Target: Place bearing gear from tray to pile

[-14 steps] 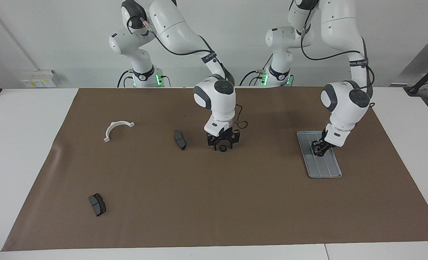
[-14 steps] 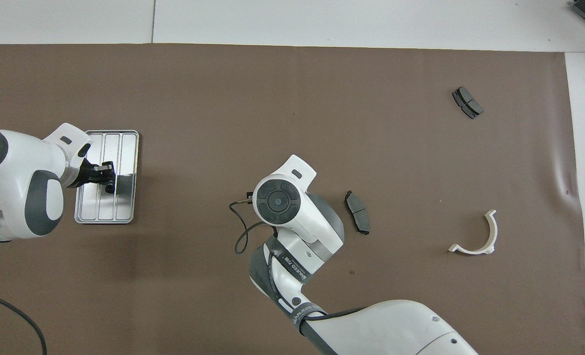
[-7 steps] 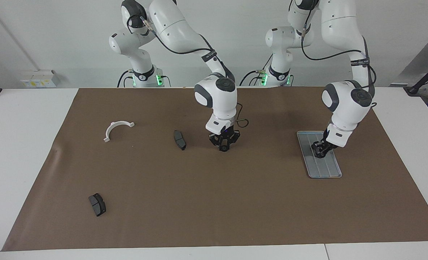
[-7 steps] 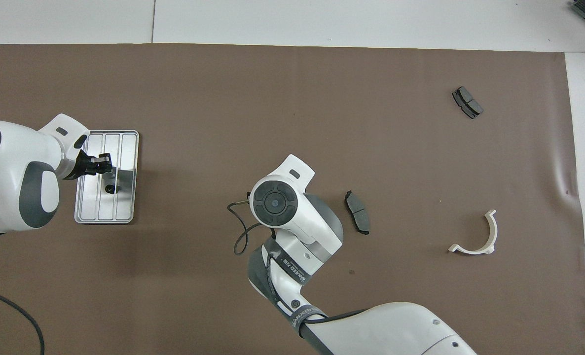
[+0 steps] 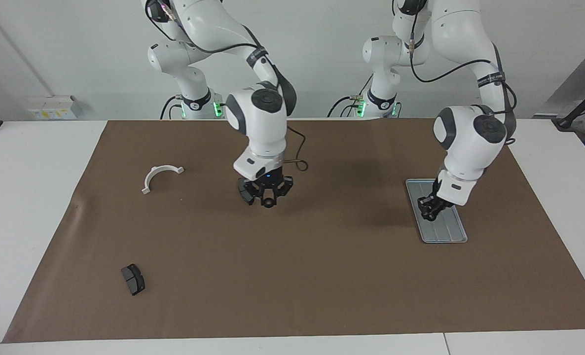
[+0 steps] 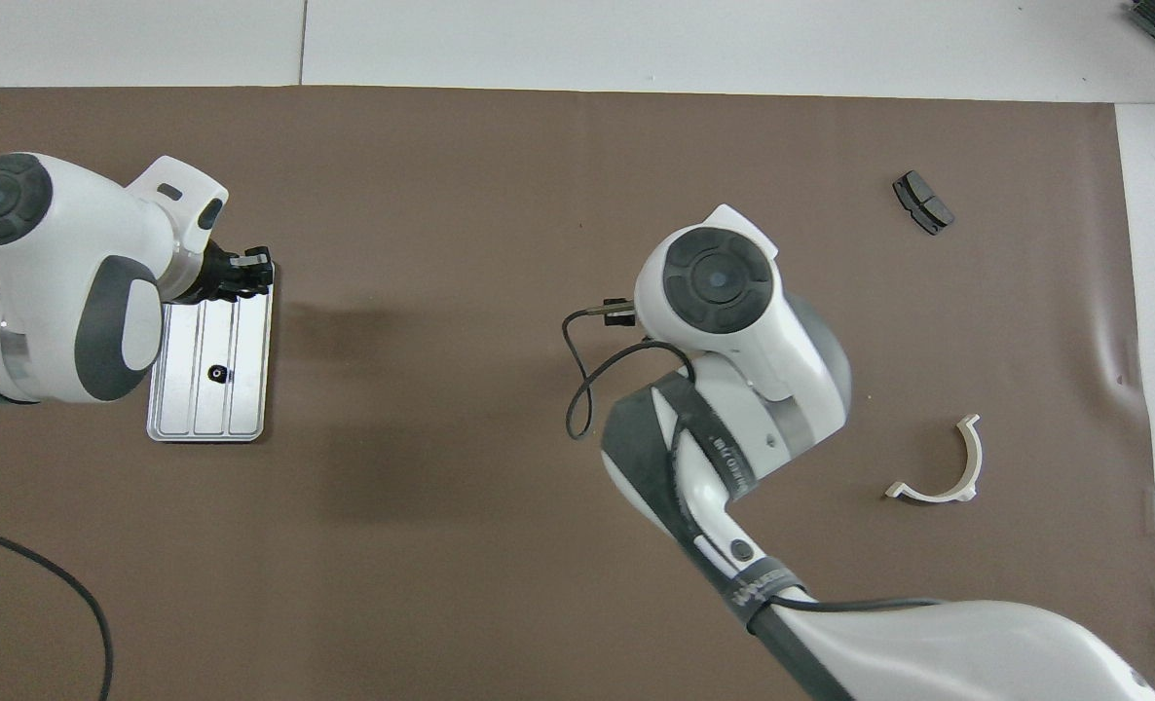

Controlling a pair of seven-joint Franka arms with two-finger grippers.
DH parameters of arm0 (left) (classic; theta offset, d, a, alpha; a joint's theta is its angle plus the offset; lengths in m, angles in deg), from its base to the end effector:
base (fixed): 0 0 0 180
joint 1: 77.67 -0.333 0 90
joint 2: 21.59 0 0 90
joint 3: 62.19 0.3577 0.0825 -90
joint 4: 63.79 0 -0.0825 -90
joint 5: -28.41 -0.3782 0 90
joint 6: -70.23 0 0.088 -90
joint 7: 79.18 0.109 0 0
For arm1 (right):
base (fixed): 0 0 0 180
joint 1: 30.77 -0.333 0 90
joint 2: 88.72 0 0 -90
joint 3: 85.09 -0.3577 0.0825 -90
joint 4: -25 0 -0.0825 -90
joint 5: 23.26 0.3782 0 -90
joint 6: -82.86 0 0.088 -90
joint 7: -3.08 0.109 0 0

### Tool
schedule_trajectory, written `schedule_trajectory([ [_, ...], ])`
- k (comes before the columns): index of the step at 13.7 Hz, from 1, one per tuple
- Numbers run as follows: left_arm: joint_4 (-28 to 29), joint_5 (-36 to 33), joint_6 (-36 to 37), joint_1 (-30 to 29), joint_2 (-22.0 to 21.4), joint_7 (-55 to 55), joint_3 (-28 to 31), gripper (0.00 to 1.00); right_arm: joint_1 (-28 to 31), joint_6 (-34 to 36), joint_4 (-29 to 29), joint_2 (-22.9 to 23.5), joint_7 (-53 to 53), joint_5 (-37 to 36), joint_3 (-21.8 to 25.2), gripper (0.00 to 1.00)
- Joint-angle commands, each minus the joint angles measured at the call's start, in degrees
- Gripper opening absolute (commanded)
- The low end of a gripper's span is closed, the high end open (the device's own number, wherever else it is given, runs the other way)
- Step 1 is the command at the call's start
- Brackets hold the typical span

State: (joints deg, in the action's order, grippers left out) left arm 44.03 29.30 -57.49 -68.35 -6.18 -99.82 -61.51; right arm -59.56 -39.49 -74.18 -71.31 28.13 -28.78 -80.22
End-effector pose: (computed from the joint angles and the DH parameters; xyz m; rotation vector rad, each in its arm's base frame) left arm 0.6251 -0.0960 0.4159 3.0920 0.3382 0.1143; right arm 0.6022 0.2686 0.4554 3.0766 0.0506 0.2115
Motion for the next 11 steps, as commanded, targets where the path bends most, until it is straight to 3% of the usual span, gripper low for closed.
schedule_trajectory([
  [1, -1.1, -0.4, 0.2, 8.7, 0.9, -11.6, 0.7, 0.0, 8.5, 0.3, -3.1, -1.8, -9.8, 0.1, -1.0, 0.0],
  [5, -0.2, -0.4, -1.6, 20.9, 0.9, -17.4, 0.7, 0.0, 21.5, -3.0, -6.1, -1.2, -27.2, 3.1, -1.0, 0.0],
  [9, 3.6, -0.4, -12.6, 27.4, 3.2, -20.7, 0.7, 0.15, 27.1, -7.6, -8.5, 1.8, -31.9, 3.1, -1.1, 0.0],
  [10, 3.6, -0.4, -13.1, 27.6, 3.5, -20.8, 0.7, 0.33, 27.9, -9.1, -8.4, 3.0, -31.8, 3.2, -1.1, 0.0],
  [11, 3.5, -0.4, -12.9, 27.7, 3.5, -20.8, 0.7, 0.66, 27.8, -10.5, -8.5, 3.9, -31.7, 4.3, -1.1, 0.0],
])
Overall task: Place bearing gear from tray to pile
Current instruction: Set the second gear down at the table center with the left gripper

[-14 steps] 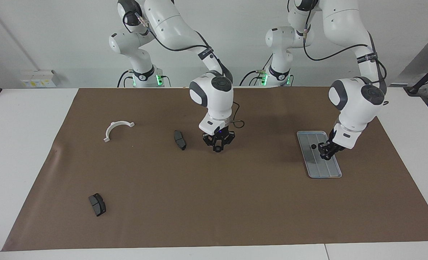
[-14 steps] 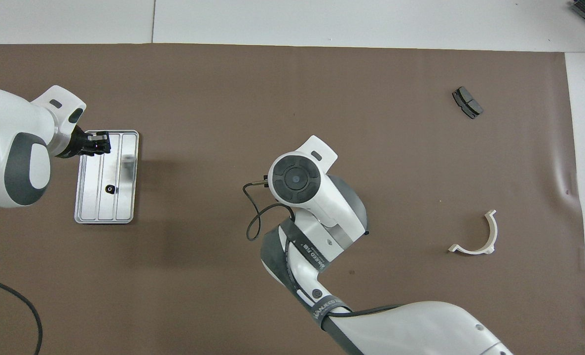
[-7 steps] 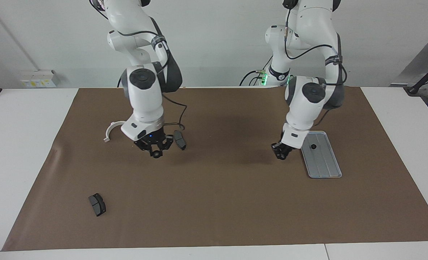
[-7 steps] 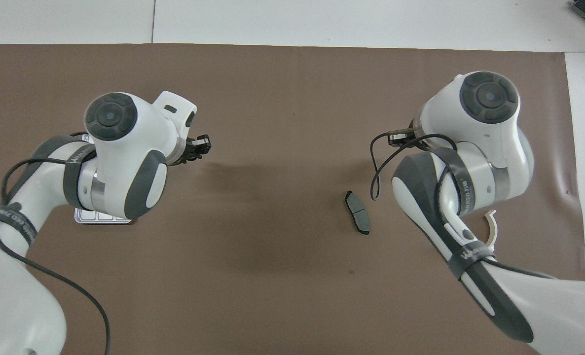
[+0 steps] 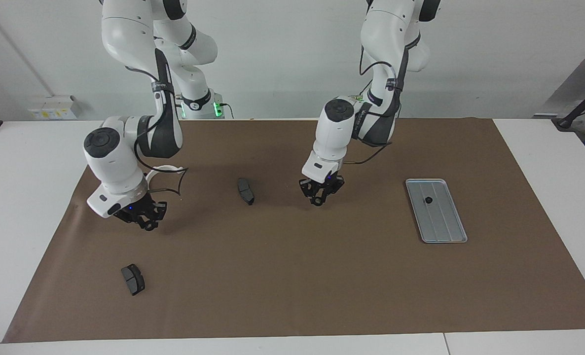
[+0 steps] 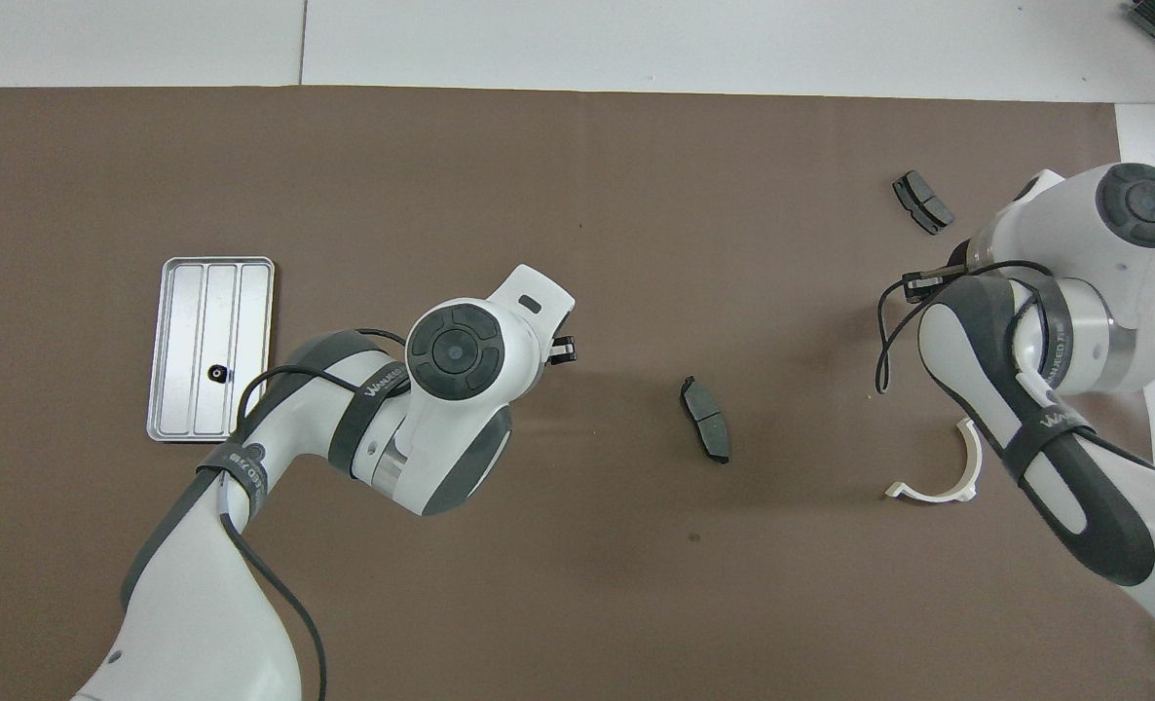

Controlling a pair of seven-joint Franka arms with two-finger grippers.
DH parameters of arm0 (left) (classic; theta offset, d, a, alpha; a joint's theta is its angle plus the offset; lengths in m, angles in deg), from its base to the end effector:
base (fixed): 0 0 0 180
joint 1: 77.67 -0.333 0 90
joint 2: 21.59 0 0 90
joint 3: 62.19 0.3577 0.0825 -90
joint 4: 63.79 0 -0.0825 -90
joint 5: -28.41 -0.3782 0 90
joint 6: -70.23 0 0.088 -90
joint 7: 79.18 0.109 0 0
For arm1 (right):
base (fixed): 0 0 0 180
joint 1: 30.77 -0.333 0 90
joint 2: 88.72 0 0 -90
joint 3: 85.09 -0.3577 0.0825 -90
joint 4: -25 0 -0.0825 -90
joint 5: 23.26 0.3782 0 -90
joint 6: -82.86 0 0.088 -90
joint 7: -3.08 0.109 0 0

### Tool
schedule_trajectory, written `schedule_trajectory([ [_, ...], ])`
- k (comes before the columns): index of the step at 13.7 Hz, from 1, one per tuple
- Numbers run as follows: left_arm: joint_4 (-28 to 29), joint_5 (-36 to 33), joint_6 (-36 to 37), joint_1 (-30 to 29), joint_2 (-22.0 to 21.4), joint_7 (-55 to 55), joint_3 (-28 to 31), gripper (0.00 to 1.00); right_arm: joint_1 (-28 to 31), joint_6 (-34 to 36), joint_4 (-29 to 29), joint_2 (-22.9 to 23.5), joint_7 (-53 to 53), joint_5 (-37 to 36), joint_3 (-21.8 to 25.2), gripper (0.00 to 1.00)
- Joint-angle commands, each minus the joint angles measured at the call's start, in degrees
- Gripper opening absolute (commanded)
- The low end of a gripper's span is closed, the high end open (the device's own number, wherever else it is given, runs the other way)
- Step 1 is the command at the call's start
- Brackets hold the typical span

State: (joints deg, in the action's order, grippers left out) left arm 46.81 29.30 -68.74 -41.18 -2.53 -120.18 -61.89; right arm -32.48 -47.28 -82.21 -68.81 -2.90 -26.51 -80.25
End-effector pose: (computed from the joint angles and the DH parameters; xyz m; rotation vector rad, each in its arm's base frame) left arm 0.5188 -0.3800 0.3730 3.0240 0.1429 0.1837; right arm 0.6435 -0.0322 0.3754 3.0606 0.1393 0.0729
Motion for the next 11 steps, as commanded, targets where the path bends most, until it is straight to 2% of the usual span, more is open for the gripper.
schedule_trajectory([
  [1, 0.5, -0.4, -1.1, 0.6, -0.2, -0.5, 1.2, 1.0, 0.7, -3.2, -0.4, 2.0, -0.7, 3.1, -1.1, 0.0],
  [4, -0.6, -0.4, 0.4, -1.6, -1.5, -0.3, 1.8, 1.0, 0.4, -4.7, 0.2, 3.2, -0.5, 5.3, -1.2, 0.0],
  [5, -1.7, -0.4, 3.2, -4.0, -2.8, 0.0, 2.0, 1.0, 0.4, -5.6, 0.2, 4.0, -0.8, 5.4, -1.2, 0.0],
  [6, -3.1, -0.5, 7.0, -7.9, -3.8, 0.6, 1.9, 1.0, 0.3, -5.6, 0.2, 4.0, -0.8, 5.4, -1.1, 0.34],
  [7, -3.5, -0.5, 9.9, -10.9, -4.8, 1.4, 1.8, 1.0, 0.3, -5.5, 0.0, 4.0, -0.5, 5.5, -1.1, 0.99],
  [9, -3.3, -0.5, 12.5, -17.2, -5.6, 8.6, 1.8, 1.0, 0.0, -4.6, -0.2, 2.9, -0.2, 5.5, -1.2, 1.0],
  [11, -1.8, -0.5, 14.4, -22.8, -6.4, 19.4, 1.8, 1.0, -2.4, -2.9, -0.3, -0.2, 3.0, 5.5, -1.3, 1.0],
])
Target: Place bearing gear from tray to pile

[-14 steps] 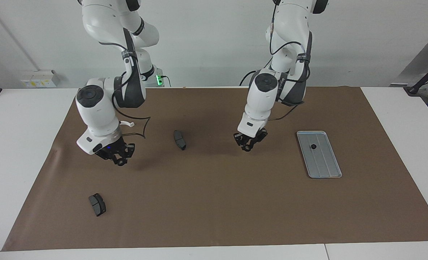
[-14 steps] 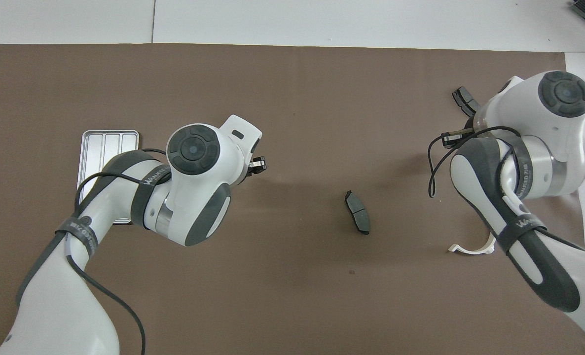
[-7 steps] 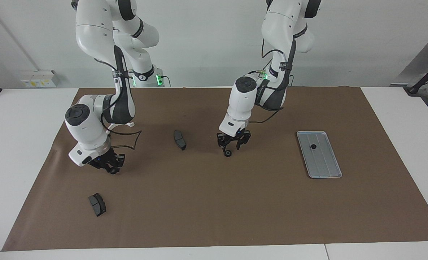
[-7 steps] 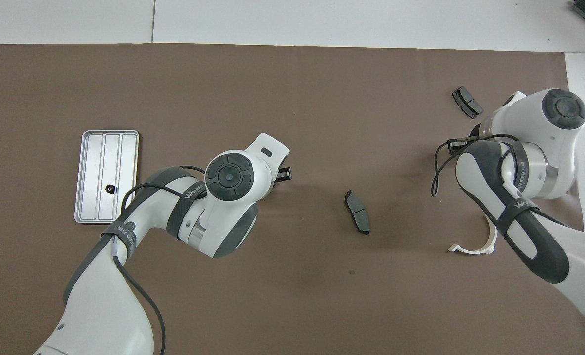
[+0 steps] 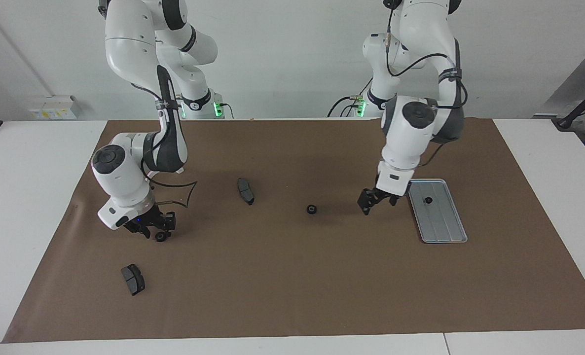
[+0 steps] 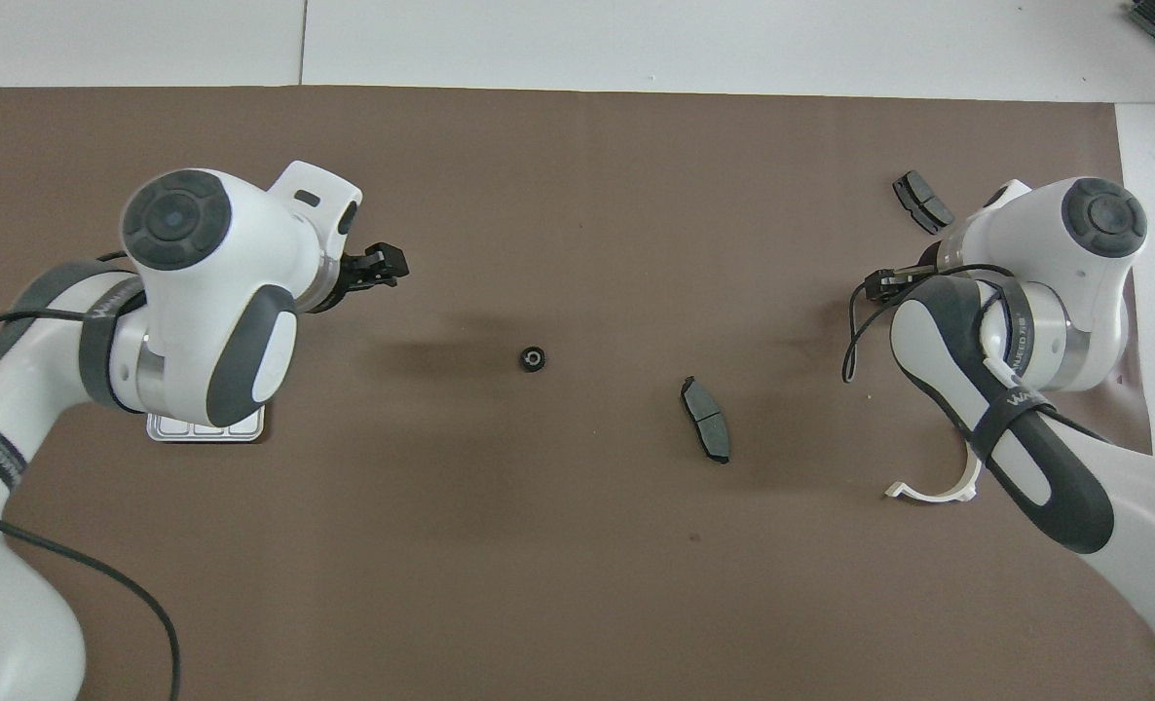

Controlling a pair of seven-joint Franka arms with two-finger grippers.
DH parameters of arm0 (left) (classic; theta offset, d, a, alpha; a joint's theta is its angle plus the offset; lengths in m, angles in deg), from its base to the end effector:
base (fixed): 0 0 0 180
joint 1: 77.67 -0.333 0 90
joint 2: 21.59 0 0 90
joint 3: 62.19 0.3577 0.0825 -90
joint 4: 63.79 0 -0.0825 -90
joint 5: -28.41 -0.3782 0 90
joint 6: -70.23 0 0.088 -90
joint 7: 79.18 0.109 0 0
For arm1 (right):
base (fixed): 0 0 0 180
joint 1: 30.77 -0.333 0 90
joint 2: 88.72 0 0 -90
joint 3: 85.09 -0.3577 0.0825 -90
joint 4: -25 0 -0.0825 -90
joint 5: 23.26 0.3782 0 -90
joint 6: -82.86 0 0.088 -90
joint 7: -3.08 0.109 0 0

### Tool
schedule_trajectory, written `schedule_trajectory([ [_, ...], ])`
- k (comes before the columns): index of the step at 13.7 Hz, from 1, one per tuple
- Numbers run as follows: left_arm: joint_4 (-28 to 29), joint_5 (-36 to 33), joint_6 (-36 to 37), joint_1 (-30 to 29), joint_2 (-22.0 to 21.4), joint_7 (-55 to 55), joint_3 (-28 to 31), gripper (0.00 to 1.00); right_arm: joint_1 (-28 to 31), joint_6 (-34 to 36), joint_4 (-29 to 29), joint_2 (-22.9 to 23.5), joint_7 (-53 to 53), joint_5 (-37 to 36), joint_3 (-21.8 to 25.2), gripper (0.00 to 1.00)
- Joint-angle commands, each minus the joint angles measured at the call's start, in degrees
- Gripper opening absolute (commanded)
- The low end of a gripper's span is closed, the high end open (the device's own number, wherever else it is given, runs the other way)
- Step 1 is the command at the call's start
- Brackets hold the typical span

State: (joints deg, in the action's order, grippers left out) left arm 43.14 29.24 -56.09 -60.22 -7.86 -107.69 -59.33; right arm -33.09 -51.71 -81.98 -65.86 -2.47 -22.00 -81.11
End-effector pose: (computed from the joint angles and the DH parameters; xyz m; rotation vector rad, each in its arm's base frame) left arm 0.6097 -0.1615 0.4394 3.0776 0.3851 0.1429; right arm 0.6547 -0.0146 0.3508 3.1219 0.0932 0.1294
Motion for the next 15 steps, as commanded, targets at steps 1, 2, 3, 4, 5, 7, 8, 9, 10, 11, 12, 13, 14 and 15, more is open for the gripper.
schedule_trajectory([
  [1, 3.1, -0.4, 2.3, -5.9, -1.8, 12.9, -0.8, 1.0, -3.6, 2.2, -0.3, -4.5, 6.1, 1.0, -0.5, 1.0],
  [2, 4.9, -0.5, 1.9, -8.3, -2.4, 18.0, -0.7, 1.0, -6.3, 2.3, -0.1, -4.9, 10.9, 1.0, -0.5, 1.0],
  [3, 7.1, -0.4, 1.1, -10.1, -3.2, 21.9, -0.7, 1.0, -9.3, 2.5, 0.4, -5.2, 15.3, 0.9, -0.5, 1.0],
  [4, 9.0, -0.5, -0.3, -11.5, -3.9, 25.2, -0.7, 1.0, -12.0, 2.3, 1.1, -5.1, 19.0, 0.9, -0.6, 1.0],
  [5, 11.3, -0.4, -2.0, -12.9, -4.5, 27.7, -0.7, 1.0, -15.8, 1.9, 2.0, -4.9, 22.9, 0.8, -0.6, 1.0],
  [7, 16.3, -0.4, -6.0, -14.0, -5.9, 29.0, -0.7, 0.94, -20.8, 1.2, 2.6, -4.7, 27.9, 0.7, -0.6, 1.0],
  [8, 18.4, -0.4, -8.0, -14.1, -6.4, 28.8, -0.7, 0.91, -23.8, 1.1, 2.8, -4.6, 30.6, 0.7, -0.6, 1.0],
  [9, 20.1, -0.4, -8.9, -14.1, -6.6, 28.7, -0.7, 0.85, -26.1, 1.1, 2.8, -4.4, 32.4, 0.3, -0.6, 1.0],
  [10, 20.5, -0.4, -8.9, -14.1, -6.7, 28.3, -0.7, 0.78, -28.8, 1.1, 2.8, -3.8, 33.3, 0.1, -0.6, 1.0],
  [11, 20.9, -0.4, -9.0, -14.1, -6.6, 28.2, -0.7, 0.75, -31.0, 1.0, 3.4, -2.7, 34.7, 0.1, -0.6, 1.0],
  [12, 21.5, -0.4, -9.1, -14.1, -6.6, 28.2, -0.7, 0.7, -33.2, 0.4, 5.0, -0.7, 37.1, -0.1, -0.6, 1.0],
  [13, 21.9, -0.4, -9.7, -14.4, -6.5, 28.2, -0.7, 0.66, -34.7, 0.3, 6.5, 1.3, 38.9, -0.1, -0.6, 1.0],
  [14, 21.9, -0.4, -10.4, -14.7, -6.4, 28.3, -0.7, 0.64, -36.9, -0.1, 8.3, 3.6, 41.0, -0.3, -0.6, 1.0],
  [15, 21.9, -0.4, -10.8, -14.7, -6.3, 28.3, -0.7, 0.6, -38.4, -0.6, 9.2, 5.5, 42.6, -1.1, -0.5, 1.0],
])
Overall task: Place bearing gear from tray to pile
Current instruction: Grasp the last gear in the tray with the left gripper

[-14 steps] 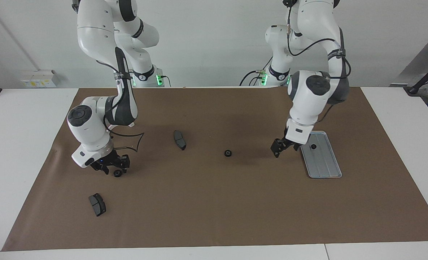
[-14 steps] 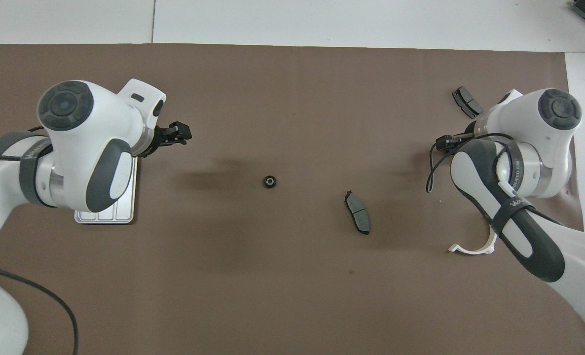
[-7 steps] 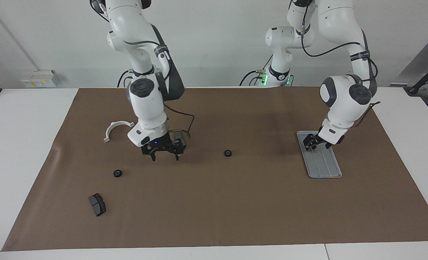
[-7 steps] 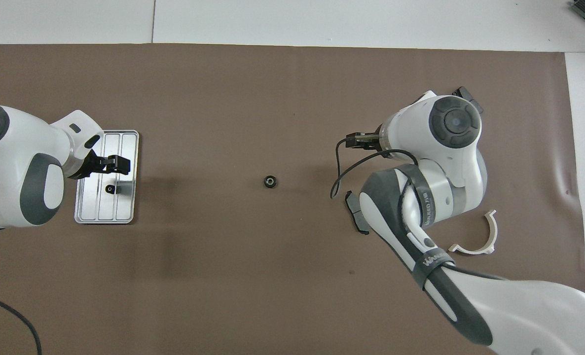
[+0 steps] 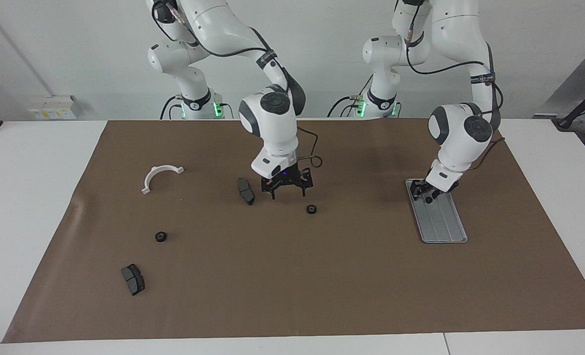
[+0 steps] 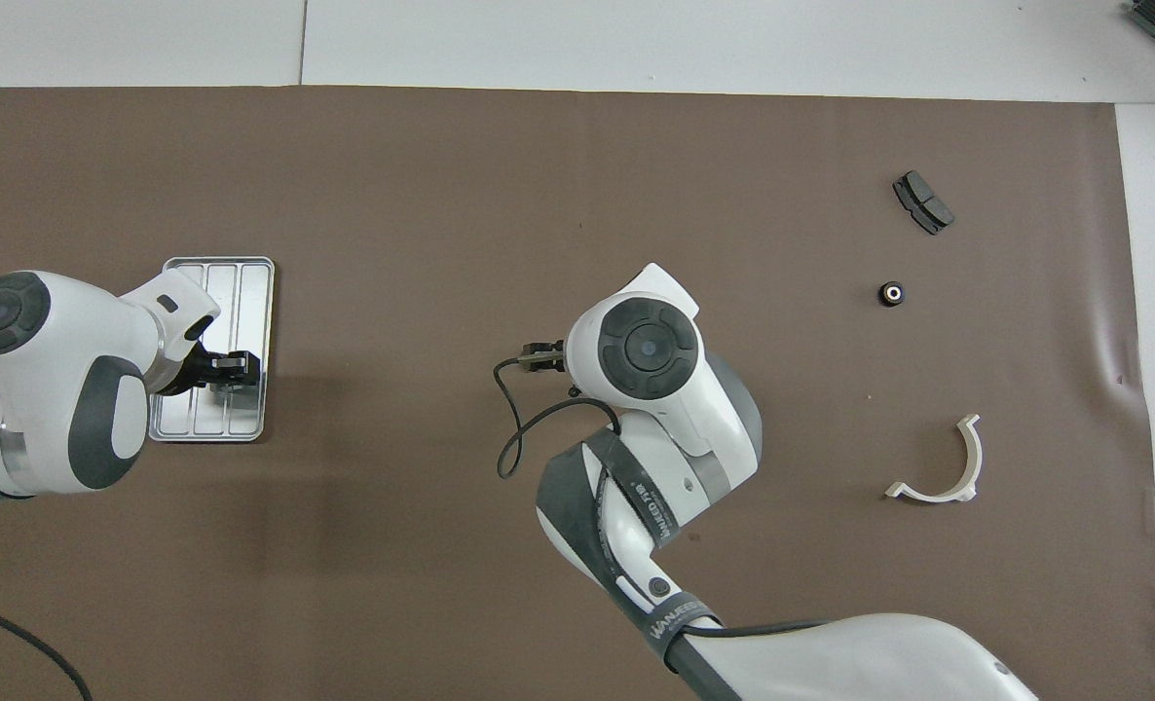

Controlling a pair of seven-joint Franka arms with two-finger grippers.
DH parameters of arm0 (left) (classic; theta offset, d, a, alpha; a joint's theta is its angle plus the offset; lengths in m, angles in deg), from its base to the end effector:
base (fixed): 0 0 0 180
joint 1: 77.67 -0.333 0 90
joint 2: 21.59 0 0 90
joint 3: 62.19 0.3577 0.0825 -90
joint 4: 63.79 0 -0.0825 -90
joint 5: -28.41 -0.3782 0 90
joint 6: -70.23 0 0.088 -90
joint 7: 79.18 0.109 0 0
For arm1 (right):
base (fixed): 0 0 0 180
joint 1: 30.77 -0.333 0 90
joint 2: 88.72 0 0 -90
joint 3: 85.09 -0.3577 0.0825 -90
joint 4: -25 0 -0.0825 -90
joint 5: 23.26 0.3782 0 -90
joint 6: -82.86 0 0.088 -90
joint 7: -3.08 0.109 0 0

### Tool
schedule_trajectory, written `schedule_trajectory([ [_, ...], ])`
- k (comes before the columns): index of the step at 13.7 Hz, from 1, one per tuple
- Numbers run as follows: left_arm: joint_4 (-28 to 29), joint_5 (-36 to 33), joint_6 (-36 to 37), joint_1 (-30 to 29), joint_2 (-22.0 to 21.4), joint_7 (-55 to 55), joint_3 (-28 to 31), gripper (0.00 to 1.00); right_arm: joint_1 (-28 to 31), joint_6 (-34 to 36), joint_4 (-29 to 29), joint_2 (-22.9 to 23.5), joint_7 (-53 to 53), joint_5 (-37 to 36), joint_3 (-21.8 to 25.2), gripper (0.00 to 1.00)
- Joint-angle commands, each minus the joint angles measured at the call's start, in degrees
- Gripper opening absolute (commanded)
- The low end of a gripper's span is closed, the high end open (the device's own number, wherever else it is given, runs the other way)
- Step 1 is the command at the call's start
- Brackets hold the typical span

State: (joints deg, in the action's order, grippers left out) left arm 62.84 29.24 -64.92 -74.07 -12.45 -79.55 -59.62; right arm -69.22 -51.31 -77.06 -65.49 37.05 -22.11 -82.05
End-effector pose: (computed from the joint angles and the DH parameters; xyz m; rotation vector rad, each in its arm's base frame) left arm 0.5479 -0.0105 0.3497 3.1386 -0.0027 -0.0167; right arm 0.5493 0.3958 0.3842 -3.0506 -0.0278 -0.2000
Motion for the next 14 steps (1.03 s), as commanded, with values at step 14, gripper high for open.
schedule_trajectory([
  [14, 2.0, -0.4, -7.4, -1.8, 1.0, 0.0, -0.4, 0.22, -3.9, -9.5, 2.9, 9.1, 5.9, -8.7, 0.6, 0.78],
])
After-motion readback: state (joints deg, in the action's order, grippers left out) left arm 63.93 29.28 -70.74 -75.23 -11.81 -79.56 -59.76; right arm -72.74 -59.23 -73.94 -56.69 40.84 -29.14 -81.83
